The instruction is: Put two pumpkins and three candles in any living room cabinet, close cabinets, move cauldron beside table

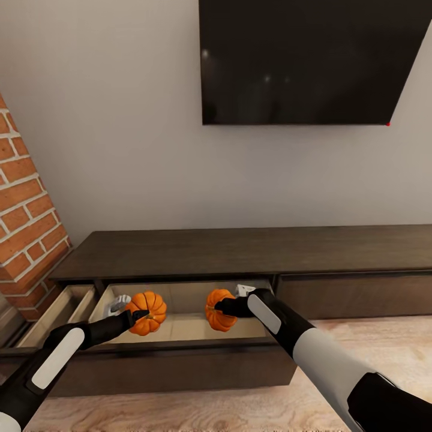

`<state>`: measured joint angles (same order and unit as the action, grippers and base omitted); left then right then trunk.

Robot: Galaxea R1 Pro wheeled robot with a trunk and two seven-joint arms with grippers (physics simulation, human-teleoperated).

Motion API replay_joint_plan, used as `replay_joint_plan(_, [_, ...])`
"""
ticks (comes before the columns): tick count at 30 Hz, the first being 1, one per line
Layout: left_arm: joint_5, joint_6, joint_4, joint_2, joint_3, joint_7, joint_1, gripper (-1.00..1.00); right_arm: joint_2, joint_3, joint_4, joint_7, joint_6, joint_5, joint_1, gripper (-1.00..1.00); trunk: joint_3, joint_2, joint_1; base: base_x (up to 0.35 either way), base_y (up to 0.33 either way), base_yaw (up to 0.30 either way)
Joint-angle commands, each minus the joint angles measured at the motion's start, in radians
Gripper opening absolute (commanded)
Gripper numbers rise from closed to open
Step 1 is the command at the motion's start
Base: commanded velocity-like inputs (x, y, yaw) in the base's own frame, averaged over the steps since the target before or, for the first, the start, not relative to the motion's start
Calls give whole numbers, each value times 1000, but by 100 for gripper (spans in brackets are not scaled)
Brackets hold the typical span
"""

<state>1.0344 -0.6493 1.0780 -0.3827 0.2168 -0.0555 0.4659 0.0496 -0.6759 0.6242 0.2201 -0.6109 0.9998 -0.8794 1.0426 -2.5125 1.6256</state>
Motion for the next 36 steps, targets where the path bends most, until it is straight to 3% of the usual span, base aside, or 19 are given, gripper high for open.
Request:
replay_joint_plan(1, [1,-2,0,-1,1,-2,1,-100,0,-4,2,12,0,11,-1,-100,5,-1,0,0,0,0])
replay_joint_plan(8, [1,-1,0,-1,2,-2,1,-100,0,-4,1,12,0,11,-1,-100,20,-2,2,0,0,0])
replay_joint_plan(36, [3,-2,1,1,3,-3,1,-100,0,-5,0,12,0,11,-1,-100,20,-2,2,38,0,0])
